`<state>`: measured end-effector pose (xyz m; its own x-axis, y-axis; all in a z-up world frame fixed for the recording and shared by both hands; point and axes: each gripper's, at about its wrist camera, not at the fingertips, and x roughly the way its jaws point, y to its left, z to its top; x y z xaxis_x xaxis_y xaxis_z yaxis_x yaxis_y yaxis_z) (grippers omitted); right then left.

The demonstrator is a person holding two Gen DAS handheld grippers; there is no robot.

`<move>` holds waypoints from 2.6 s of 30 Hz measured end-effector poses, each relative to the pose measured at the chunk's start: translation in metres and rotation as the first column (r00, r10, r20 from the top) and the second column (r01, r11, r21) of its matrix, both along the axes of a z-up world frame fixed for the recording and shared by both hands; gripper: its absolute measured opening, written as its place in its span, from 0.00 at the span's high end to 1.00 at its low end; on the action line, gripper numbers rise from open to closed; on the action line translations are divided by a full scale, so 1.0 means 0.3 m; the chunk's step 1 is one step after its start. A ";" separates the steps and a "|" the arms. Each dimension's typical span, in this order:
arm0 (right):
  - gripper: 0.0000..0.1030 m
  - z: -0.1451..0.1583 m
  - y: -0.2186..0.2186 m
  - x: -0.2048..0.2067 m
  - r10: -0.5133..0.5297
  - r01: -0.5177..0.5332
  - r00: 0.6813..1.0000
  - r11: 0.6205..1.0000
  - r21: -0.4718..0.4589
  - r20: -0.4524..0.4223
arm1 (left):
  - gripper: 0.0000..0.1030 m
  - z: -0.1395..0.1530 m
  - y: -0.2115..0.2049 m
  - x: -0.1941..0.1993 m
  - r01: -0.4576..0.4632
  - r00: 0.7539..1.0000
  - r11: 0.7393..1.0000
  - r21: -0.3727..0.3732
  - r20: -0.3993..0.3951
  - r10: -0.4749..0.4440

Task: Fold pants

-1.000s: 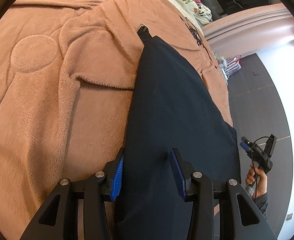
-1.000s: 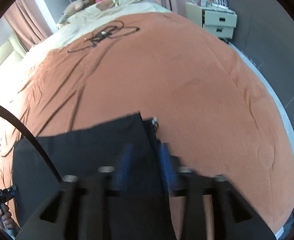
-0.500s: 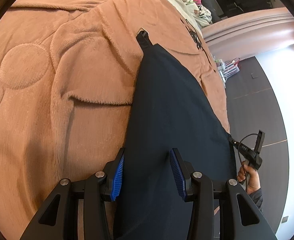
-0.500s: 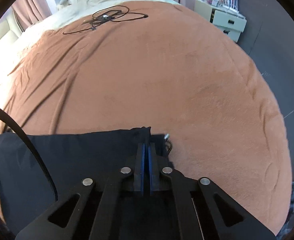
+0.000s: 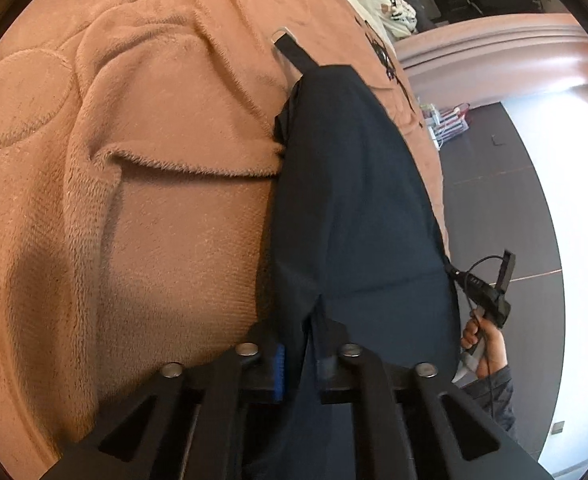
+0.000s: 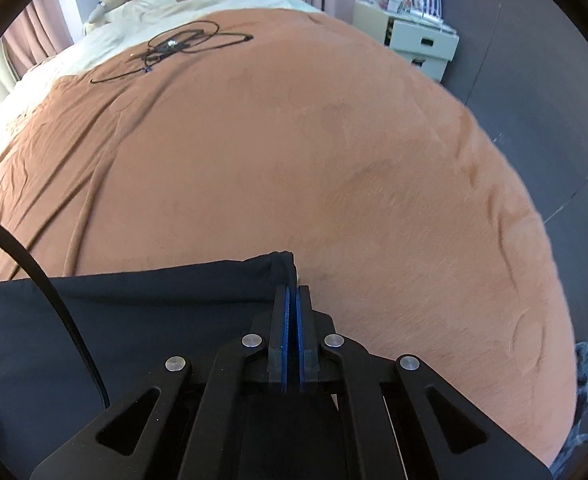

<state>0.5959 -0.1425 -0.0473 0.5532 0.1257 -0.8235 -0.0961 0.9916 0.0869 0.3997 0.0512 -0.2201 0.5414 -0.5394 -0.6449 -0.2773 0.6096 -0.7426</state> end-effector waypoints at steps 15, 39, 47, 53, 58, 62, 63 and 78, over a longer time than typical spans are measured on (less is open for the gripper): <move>0.39 0.040 -0.236 -0.232 0.053 -0.041 0.997 0.979 0.201 -0.056 | 0.97 0.084 -0.015 0.011 0.005 1.000 0.994 0.105 0.000 -0.005; 0.70 -0.101 -0.187 -0.398 0.169 -0.115 0.975 0.941 0.318 -0.147 | 0.97 0.218 0.175 -0.012 -0.027 0.999 0.986 0.165 0.029 0.023; 0.70 -0.113 -0.067 -0.434 0.207 -0.154 0.969 0.933 0.324 -0.134 | 0.97 0.218 0.320 -0.055 -0.046 0.999 0.981 0.191 0.004 0.047; 0.70 -0.128 0.003 -0.460 0.229 -0.174 0.965 0.925 0.338 -0.131 | 0.97 0.198 0.430 -0.103 -0.074 0.997 0.978 0.193 -0.017 0.079; 0.70 -0.125 0.071 -0.464 0.251 -0.198 0.960 0.922 0.333 -0.126 | 0.97 0.189 0.518 -0.149 -0.107 0.993 0.975 0.194 -0.032 0.115; 0.70 -0.137 0.122 -0.458 0.280 -0.230 0.953 0.917 0.324 -0.114 | 0.97 0.186 0.576 -0.190 -0.135 0.989 0.970 0.200 -0.036 0.145; 0.70 -0.141 0.126 -0.457 0.282 -0.232 0.953 0.916 0.329 -0.114 | 0.97 0.185 0.592 -0.200 -0.141 0.988 0.970 0.197 -0.038 0.151; 0.70 -0.189 0.147 -0.450 0.321 -0.280 0.943 0.909 0.309 -0.088 | 0.94 0.140 0.683 -0.249 -0.096 0.987 0.951 0.294 -0.097 0.130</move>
